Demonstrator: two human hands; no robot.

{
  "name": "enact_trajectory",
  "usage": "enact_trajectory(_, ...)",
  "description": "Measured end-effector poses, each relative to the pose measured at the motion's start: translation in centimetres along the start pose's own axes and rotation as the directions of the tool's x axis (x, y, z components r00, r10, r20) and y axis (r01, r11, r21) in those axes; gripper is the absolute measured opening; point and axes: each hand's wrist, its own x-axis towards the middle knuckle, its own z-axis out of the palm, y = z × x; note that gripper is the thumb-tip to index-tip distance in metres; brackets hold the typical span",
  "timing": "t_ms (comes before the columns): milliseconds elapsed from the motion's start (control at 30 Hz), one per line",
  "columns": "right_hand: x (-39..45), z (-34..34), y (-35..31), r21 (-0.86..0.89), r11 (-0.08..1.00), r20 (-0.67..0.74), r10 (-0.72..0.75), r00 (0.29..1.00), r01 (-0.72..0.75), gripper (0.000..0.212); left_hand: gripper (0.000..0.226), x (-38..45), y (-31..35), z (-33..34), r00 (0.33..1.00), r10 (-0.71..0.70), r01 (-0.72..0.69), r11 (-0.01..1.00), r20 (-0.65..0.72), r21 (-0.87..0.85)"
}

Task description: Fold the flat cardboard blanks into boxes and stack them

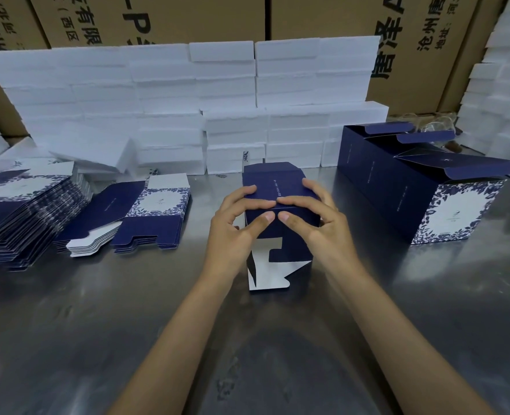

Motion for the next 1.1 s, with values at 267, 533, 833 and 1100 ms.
enact_trajectory(267,0.2,-0.3,0.1,0.002,1.0,0.019,0.0,1.0,0.0,0.021,0.018,0.2,0.0,-0.2,1.0,-0.002,0.001,1.0,0.02,0.007)
enact_trajectory(533,0.3,-1.0,-0.1,0.026,1.0,0.042,0.008,0.999,-0.009,0.018,0.021,0.4,-0.1,-0.7,0.999,0.002,-0.002,1.0,0.054,0.01)
enact_trajectory(833,0.7,-1.8,0.1,0.136,0.982,0.017,0.131,0.991,-0.132,0.041,0.021,0.7,-0.3,-1.3,0.996,0.015,-0.015,1.0,0.093,0.002)
enact_trajectory(1100,1.3,-2.2,1.0,0.085,0.89,-0.02,0.451,0.892,-0.448,0.066,0.033,0.9,-1.0,-1.5,0.995,0.004,-0.018,0.991,-0.098,-0.136)
